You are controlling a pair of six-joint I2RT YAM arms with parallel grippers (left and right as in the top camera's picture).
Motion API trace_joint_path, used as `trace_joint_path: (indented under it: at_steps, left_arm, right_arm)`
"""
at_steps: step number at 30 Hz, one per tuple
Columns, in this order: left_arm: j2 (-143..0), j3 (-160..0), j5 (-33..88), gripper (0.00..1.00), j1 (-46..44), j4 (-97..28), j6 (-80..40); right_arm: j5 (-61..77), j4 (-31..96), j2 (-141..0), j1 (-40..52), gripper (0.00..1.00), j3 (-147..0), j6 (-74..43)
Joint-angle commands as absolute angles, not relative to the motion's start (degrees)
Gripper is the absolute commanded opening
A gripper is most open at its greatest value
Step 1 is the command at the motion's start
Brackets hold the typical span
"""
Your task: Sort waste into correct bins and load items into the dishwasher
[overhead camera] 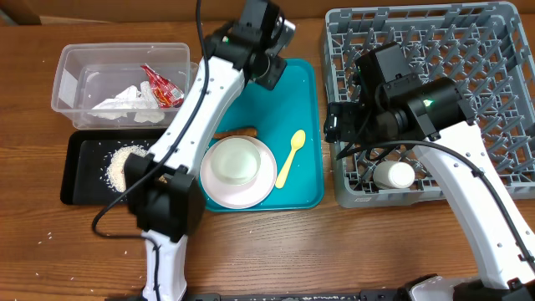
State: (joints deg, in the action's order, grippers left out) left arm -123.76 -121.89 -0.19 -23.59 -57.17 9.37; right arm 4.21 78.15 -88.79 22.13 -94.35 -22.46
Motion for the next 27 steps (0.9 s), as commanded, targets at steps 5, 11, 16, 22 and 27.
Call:
trace_joint_path:
  at_steps: [5, 11, 16, 22, 27]
  left_arm:
    - [-138.3, -129.5, 4.5, 0.04, -23.8, -63.9, 8.1]
    - [-141.3, -129.5, 4.8, 0.04, -24.1, -66.9, 8.1]
    - [-142.1, -129.5, 6.0, 0.04, -24.1, -67.3, 8.1]
    - [-141.4, -130.7, 6.0, 0.44, -24.2, -69.1, 8.1]
    - [-139.9, -140.5, 6.0, 0.52, -24.1, -77.3, 6.8]
  right_arm:
    - [3.9, 77.9, -88.9, 22.2, 0.89, -94.5, -22.3]
    - [3.9, 77.8, -88.9, 22.2, 0.89, -94.5, -22.3]
    - [3.9, 77.8, -88.9, 22.2, 0.89, -94.5, -22.3]
    - [3.9, 77.7, -88.9, 22.2, 0.89, -94.5, -22.3]
    - [4.2, 77.2, -88.9, 22.2, 0.89, -94.5, -22.3]
